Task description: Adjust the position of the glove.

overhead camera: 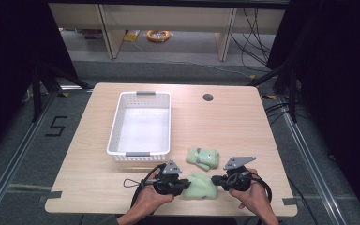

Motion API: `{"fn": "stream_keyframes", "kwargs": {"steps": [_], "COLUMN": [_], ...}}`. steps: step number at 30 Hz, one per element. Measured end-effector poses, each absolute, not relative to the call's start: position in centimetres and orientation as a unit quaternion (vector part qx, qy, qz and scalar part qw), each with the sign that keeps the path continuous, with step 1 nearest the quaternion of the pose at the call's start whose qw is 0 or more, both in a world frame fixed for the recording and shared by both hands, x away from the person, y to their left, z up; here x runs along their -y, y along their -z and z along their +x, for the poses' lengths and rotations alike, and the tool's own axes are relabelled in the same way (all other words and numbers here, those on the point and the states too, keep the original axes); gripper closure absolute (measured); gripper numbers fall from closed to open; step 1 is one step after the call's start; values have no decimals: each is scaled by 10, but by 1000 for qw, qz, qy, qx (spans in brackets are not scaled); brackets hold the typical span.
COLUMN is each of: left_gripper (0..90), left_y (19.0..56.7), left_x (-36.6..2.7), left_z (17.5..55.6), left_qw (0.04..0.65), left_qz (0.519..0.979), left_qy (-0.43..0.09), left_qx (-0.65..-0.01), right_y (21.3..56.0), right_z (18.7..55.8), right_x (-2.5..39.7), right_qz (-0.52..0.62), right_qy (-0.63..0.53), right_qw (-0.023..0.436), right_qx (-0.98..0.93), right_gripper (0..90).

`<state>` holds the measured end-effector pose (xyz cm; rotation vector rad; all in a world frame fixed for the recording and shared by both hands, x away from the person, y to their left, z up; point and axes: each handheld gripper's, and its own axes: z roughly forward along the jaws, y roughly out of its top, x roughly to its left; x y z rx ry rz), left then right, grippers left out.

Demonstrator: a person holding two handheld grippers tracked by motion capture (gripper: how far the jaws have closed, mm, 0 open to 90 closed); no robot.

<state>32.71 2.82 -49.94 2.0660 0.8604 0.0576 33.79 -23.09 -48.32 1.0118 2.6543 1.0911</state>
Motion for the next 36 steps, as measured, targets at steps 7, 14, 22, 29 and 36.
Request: {"fn": "stream_keyframes", "kwargs": {"steps": [7,14,22,29,36], "left_gripper": [834,728,511,469,469], "left_y": [502,500,475,470,480], "left_x": [-27,-29,-39,-28,-14], "left_z": [331,332,342,364,387], "left_qw": [431,432,442,433,416], "left_qz": [836,834,820,816,816], "left_qy": [-26,-13,-48,-72,-66], "left_qx": [-340,-344,-360,-377,-396], "right_y": [486,490,476,474,473], "right_z": [340,341,344,358,380], "right_x": [233,233,246,250,251], "right_qz": [339,350,379,401,414], "right_qy": [-344,-345,-355,-361,-354], "right_qw": [49,45,81,109,108], "right_qx": [-874,-870,-851,-835,-832], "right_gripper": [862,805,671,632,605]}}
